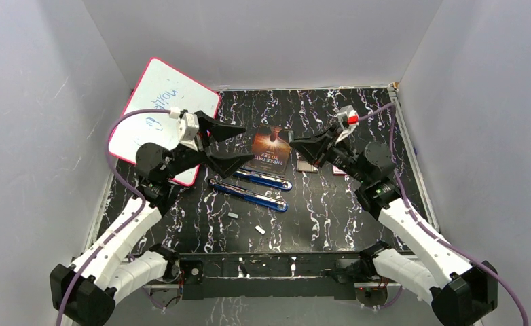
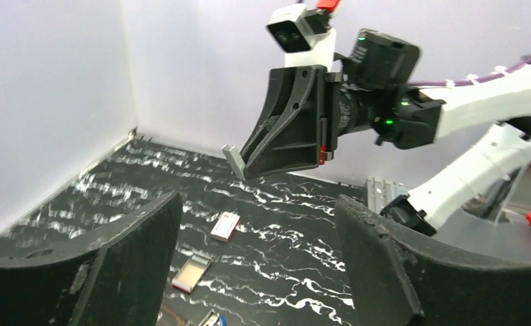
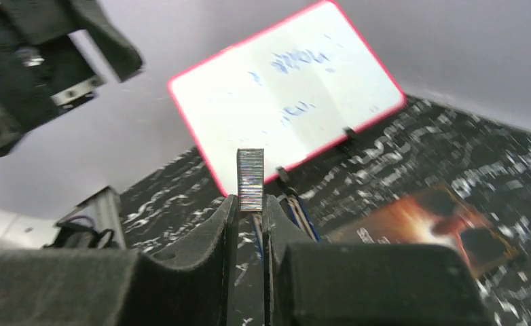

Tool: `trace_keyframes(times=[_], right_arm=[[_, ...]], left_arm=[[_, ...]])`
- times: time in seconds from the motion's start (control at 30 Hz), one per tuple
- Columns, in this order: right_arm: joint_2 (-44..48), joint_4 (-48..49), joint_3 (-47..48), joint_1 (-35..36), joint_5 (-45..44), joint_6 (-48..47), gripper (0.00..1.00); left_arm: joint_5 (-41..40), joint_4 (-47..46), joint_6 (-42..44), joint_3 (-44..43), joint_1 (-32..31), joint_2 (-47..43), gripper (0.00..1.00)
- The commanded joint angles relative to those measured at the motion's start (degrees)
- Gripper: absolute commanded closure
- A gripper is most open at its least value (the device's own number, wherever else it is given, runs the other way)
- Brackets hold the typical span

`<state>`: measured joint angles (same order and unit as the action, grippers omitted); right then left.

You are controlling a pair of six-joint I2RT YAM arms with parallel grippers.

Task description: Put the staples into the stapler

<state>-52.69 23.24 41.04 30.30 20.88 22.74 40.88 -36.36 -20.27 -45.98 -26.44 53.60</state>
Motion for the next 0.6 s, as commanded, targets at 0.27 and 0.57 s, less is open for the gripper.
trace_keyframes(times=[0.27,0.57], right_arm=[[0.31,23.84,4.11,-0.43,27.49,5.02,1.0],[0.25,20.94,7.43,-0.44,30.2,2.37,1.0]], left_arm=[[14.33,-22.63,-8.98,-4.6,-3.82,3.71,0.33],[9.25,-22.77,-8.58,-6.52,-8.18,7.83,0.34]])
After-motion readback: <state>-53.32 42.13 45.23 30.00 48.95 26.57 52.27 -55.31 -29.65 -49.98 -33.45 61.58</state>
